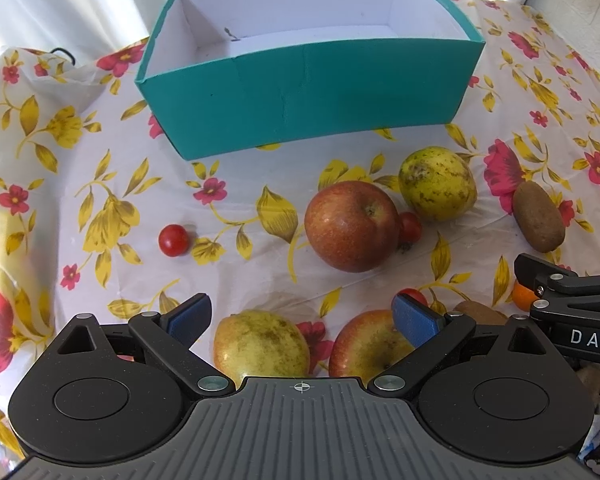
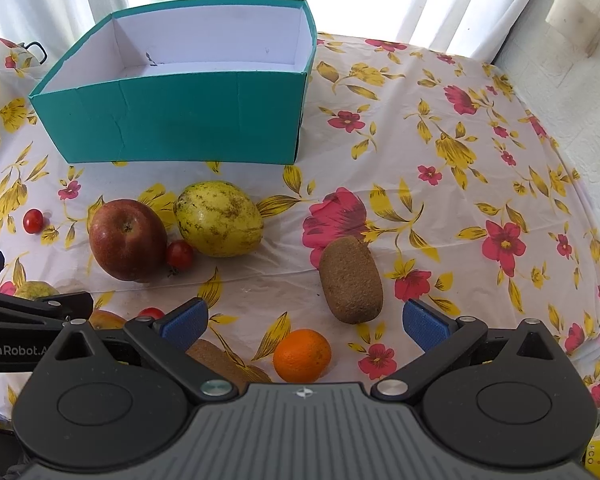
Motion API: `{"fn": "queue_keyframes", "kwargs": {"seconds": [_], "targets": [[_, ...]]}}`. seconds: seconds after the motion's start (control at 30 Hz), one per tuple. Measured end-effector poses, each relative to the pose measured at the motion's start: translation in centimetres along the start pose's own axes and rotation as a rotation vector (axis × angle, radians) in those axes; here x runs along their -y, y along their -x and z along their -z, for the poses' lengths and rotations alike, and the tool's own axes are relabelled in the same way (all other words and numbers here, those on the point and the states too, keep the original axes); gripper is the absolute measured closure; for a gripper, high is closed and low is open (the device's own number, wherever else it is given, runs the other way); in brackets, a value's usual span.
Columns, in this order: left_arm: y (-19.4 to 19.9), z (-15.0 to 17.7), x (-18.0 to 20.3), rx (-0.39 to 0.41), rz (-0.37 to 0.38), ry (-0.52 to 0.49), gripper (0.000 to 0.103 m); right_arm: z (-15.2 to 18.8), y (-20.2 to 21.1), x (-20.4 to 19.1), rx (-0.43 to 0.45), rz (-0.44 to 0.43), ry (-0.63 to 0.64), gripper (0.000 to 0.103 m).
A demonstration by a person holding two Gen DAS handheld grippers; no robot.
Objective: Organize fruits
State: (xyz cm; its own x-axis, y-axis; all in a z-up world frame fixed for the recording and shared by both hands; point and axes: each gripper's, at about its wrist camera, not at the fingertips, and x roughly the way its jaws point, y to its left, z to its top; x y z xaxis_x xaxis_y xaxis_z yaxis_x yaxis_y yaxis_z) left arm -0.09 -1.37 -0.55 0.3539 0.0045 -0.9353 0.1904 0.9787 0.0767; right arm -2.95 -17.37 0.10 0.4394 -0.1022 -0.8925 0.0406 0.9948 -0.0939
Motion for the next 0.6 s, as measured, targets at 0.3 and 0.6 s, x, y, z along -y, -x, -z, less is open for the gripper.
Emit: {"fn": "queue_keyframes", "kwargs": {"seconds": [0.3,0.6], "targets": [[-0.01,-0.14,0.26,-0.003,0.003,-0.001,0.003,0.07,0.17,0.18,0.005,-0.003,0.002,0.000],[0.01,-0.08,0.27,0.005,0.021,0.004,0.003,-0.03,0.47,0.39,0.020,-0.015,0.004,0.000]]}}
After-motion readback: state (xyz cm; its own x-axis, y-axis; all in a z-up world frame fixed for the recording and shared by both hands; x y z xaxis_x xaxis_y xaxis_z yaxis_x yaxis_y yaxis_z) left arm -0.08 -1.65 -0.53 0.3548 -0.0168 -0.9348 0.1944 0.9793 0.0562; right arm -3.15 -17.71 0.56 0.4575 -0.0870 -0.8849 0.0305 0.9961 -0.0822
